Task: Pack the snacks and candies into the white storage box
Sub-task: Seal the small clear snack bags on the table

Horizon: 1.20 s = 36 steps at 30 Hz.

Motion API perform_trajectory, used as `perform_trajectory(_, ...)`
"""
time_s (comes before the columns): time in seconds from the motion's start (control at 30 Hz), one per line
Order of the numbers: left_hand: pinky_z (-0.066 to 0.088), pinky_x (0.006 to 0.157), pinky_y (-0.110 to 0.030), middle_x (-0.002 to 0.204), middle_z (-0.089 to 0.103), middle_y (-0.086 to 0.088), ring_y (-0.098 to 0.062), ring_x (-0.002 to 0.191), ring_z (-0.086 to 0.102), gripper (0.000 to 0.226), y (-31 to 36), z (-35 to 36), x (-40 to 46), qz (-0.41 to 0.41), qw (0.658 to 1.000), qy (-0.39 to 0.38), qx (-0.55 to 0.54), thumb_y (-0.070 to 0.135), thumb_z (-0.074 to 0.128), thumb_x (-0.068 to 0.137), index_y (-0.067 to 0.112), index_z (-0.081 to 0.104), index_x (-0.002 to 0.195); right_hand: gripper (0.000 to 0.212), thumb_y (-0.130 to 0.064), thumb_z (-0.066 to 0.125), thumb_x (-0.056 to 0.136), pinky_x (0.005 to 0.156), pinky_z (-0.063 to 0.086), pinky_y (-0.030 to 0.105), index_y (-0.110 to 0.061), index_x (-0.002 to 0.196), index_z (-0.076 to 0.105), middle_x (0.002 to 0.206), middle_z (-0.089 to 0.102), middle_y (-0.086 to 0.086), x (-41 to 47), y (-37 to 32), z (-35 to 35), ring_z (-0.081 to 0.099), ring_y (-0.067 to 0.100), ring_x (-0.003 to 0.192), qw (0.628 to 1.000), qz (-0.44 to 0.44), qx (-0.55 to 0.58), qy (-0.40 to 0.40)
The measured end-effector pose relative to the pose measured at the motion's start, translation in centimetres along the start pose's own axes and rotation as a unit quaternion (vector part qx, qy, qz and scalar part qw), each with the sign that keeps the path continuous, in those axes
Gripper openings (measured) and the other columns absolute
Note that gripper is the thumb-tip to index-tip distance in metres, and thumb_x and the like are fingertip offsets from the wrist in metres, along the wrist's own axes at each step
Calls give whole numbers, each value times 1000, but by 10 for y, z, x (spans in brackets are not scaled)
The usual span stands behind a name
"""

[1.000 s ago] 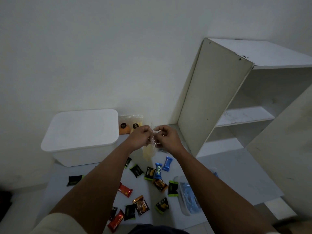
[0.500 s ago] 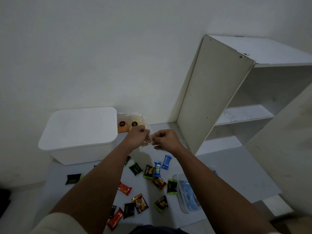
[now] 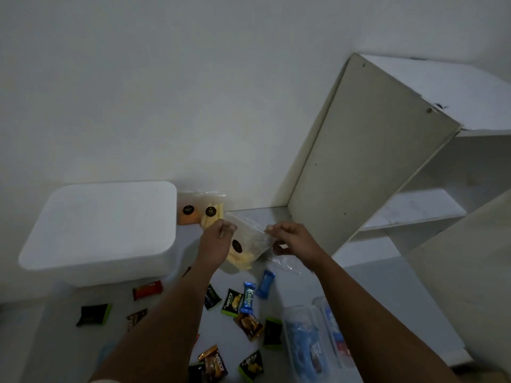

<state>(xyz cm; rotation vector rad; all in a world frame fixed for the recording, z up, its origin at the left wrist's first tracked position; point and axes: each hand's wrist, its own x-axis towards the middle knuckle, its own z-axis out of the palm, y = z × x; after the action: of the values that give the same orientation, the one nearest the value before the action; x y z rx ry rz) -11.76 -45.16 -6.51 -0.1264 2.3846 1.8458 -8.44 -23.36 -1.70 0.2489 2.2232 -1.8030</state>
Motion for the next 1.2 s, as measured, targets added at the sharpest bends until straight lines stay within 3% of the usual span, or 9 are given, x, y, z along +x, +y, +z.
perform_trajectory(0.13, 52, 85, -39, 94, 71, 2, -17, 89, 63, 18, -4, 19, 27, -61, 997, -3, -39, 22, 57, 100, 12, 71, 96, 39, -32, 82, 82, 73, 62, 36, -20, 117, 72, 101, 76, 1, 38, 27, 5, 73, 16, 84, 1000, 27, -5, 0)
perform_trajectory(0.33, 53, 88, -41, 96, 69, 0, -18, 94, 66, 9, -28, 41, 78, -100, 994, 42, -16, 27, 62, 98, 19, 65, 98, 12, -18, 70, 93, 80, 60, 49, -26, 93, 79, 101, 76, 1, 114, 59, 16, 71, 23, 97, 998, 32, 14, 56)
perform_trajectory(0.6, 49, 99, -43, 143, 49, -7, -34, 126, 53, 72, -86, 60, 145, -241, 969, 16, 46, 31, 70, 90, 21, 33, 151, 11, -28, 68, 88, 86, 59, 54, -32, 82, 76, 90, 76, 0, 227, 78, 30, 73, 23, 90, 997, 55, -6, 44)
perform_trajectory(0.77, 53, 94, -52, 136, 57, -15, -38, 116, 61, 80, -108, 68, 163, -296, 954, 30, -27, 37, 69, 82, 26, 31, 151, 15, -13, 62, 94, 88, 56, 35, -15, 103, 73, 99, 74, -1, 257, 80, 40, 69, 16, 95, 996, 60, -18, 67)
perform_trajectory(0.87, 55, 94, -53, 132, 59, -10, -35, 112, 62, 86, -122, 70, 169, -284, 957, 48, -22, 50, 66, 67, 26, 40, 145, 30, -13, 61, 85, 90, 58, 41, -13, 114, 68, 107, 73, 9, 263, 82, 40, 69, 23, 100, 996, 53, -38, 55)
perform_trajectory(0.93, 55, 93, -48, 129, 61, -7, -32, 109, 63, 80, -136, 71, 171, -286, 957, 53, 5, 50, 63, 68, 22, 45, 142, 35, -15, 62, 81, 91, 57, 44, -14, 115, 64, 107, 71, 10, 264, 90, 35, 68, 26, 99, 995, 59, -60, 57)
perform_trajectory(1.07, 47, 87, -34, 113, 63, -13, -28, 104, 60, 44, -116, 77, 152, -283, 955, 53, 66, 26, 66, 90, -1, 50, 120, 39, -11, 59, 86, 84, 48, 27, -19, 124, 62, 115, 66, 1, 234, 94, 8, 63, 23, 104, 984, 76, -136, 89)
perform_trajectory(1.13, 46, 91, -35, 107, 61, -30, -38, 107, 61, 32, -119, 87, 142, -279, 957, 26, 75, 11, 63, 93, -13, 48, 107, 57, -22, 62, 85, 93, 48, 30, -16, 140, 49, 130, 57, 14, 218, 104, -11, 58, 32, 119, 952, 125, -273, 59)
perform_trajectory(1.2, 46, 90, -30, 107, 64, -16, -29, 105, 61, 31, -116, 96, 126, -269, 956, -27, 115, 14, 64, 92, -7, 56, 115, 88, -39, 65, 77, 105, 44, 40, -15, 153, 27, 143, 40, 20, 202, 111, -30, 45, 40, 130, 889, 232, -395, -15)
